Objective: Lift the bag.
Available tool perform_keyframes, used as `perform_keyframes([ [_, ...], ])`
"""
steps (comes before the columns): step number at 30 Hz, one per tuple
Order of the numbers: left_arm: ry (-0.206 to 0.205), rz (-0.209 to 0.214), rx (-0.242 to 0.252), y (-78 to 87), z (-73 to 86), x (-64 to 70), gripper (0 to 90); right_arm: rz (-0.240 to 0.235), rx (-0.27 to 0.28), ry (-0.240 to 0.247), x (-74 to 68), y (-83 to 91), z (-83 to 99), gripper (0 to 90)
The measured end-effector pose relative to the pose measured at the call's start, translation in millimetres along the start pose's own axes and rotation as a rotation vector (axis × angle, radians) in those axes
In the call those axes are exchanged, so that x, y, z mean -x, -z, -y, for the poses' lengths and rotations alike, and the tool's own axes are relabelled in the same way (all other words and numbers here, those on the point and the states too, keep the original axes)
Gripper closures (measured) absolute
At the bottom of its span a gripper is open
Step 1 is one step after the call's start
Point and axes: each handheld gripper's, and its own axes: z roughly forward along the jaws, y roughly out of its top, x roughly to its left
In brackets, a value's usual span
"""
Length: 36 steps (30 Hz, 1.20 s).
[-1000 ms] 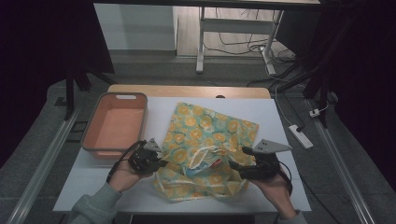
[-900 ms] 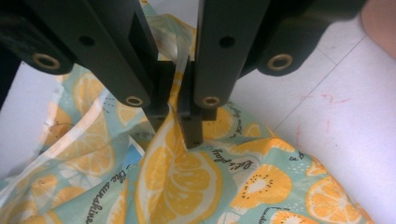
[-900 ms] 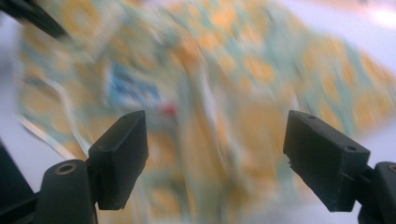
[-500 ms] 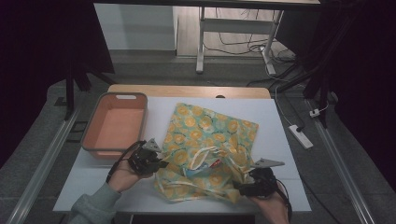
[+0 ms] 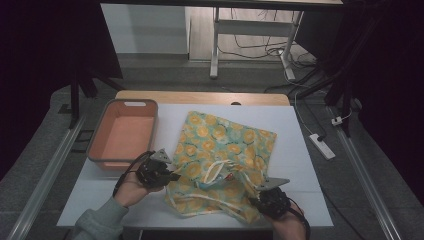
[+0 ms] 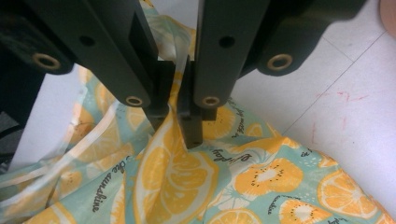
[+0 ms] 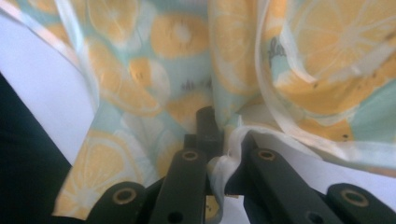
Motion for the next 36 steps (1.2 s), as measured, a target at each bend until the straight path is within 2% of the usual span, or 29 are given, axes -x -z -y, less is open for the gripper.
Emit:
perform_keyframes([
  [5, 0.002, 0.010, 0.024, 9.3, -0.3, -1.8, 87.6, -0.003, 0.119, 0.010, 6.9, 18.8, -8.3, 88.1],
  [10, 0.022, 0.023, 0.076, 25.6, 0.1, -5.0, 87.7, 0.008, 0.225, 0.011, 12.0, 40.2, -18.5, 88.4],
  [12, 0.030, 0.029, 0.093, 31.2, 0.6, -6.8, 87.7, 0.011, 0.265, 0.025, 12.6, 48.4, -23.6, 88.4],
  [16, 0.037, 0.026, 0.121, 41.4, -1.2, -9.9, 87.7, 0.033, 0.294, 0.042, 16.5, 57.2, -35.1, 88.4],
  [20, 0.043, 0.022, 0.164, 52.4, -2.7, -11.0, 87.8, 0.028, 0.339, 0.016, 27.0, 64.5, -45.1, 88.5],
  [25, 0.058, 0.019, 0.206, 61.2, -3.1, -13.2, 87.9, 0.042, 0.379, 0.008, 32.3, 74.5, -56.4, 88.5],
  [30, 0.049, 0.001, 0.243, 71.1, -6.2, -11.5, 87.9, 0.048, 0.416, 0.020, 33.7, 81.8, -67.0, 88.6],
  [36, 0.020, 0.009, 0.335, 94.7, -22.6, -8.1, 88.0, 0.066, 0.479, 0.027, 37.5, 101.4, -81.0, 88.7],
])
